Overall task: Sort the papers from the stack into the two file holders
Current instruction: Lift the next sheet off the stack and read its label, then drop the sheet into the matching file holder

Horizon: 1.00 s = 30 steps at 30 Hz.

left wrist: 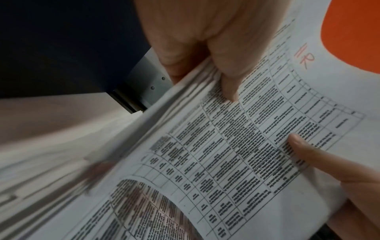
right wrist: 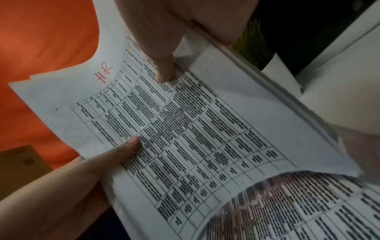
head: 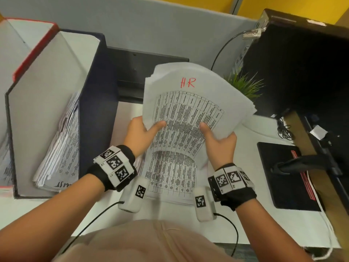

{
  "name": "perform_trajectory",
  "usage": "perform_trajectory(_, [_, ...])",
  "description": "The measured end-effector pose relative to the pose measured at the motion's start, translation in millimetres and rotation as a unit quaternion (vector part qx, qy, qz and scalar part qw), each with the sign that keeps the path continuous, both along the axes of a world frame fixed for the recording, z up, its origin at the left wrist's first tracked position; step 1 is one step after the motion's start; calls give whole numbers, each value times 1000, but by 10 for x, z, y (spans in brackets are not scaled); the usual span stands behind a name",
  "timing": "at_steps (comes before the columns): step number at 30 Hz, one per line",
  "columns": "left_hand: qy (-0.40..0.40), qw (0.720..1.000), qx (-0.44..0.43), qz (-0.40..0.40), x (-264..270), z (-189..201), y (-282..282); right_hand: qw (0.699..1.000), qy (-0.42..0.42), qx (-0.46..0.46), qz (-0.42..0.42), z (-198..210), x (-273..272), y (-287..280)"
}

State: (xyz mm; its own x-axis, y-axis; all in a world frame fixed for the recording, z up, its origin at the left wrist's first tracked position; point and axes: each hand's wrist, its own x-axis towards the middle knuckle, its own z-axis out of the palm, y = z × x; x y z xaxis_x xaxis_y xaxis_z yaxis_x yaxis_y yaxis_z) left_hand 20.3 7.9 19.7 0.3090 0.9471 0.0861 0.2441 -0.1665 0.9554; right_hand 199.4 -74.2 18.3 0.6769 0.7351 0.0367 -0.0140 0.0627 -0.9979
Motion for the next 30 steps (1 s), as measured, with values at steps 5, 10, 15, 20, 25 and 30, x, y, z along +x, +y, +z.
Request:
perform_trajectory(5, [58,995,-73,-17,62,-143,-10,996,-30,-74,29,-176,-112,-35])
perform_trajectory(10, [77,995,-48,50,39,-67,-35,996,-38,-79,18,-139,-129,25])
perform_trajectory(15, [30,996,-2,83,-118,407,-25,996,-76,2,41,157,-149,126])
perform_trajectory(20, [76,991,29,106,-756,939,149,983,-108,26,144,171,-139,146])
perform_trajectory(25, [114,984,17,139,-1678,1298,259,977,-125,-66,158,-226,-33,60])
perform_trajectory(30, [134,968,-31,208,-2488,1361,336,968,-164,-169,82,-669,96,1])
